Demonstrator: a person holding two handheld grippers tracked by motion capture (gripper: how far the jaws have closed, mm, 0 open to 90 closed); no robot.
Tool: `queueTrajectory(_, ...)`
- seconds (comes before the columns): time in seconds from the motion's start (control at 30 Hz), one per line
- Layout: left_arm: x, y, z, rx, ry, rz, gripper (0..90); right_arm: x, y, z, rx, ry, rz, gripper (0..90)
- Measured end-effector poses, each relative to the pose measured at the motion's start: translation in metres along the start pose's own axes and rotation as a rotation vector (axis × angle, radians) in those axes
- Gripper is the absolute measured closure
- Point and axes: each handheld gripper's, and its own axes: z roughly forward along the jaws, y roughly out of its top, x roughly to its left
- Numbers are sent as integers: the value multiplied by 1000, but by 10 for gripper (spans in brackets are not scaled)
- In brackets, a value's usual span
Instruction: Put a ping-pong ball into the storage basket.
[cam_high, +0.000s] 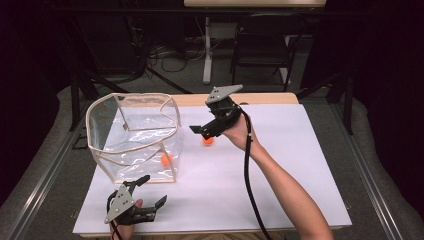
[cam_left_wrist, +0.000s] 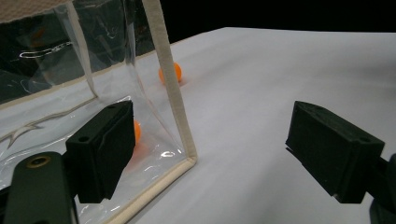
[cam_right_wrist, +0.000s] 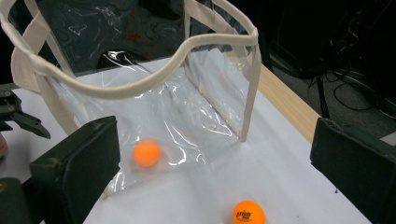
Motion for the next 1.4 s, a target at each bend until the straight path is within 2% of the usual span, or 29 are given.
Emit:
queueTrajectory(0.33, 0, -1, -2, 1, 4, -7, 157, 4, -22, 0, 5, 1, 2, 13)
queueTrajectory(0.8, 2, -3, -4, -6, -3, -11, 157, 4, -71, 5, 54, -4, 46, 8)
queueTrajectory(1.4, 1, -2, -2, -4, -3, -2, 157, 4, -114, 7, 70, -18, 102, 0)
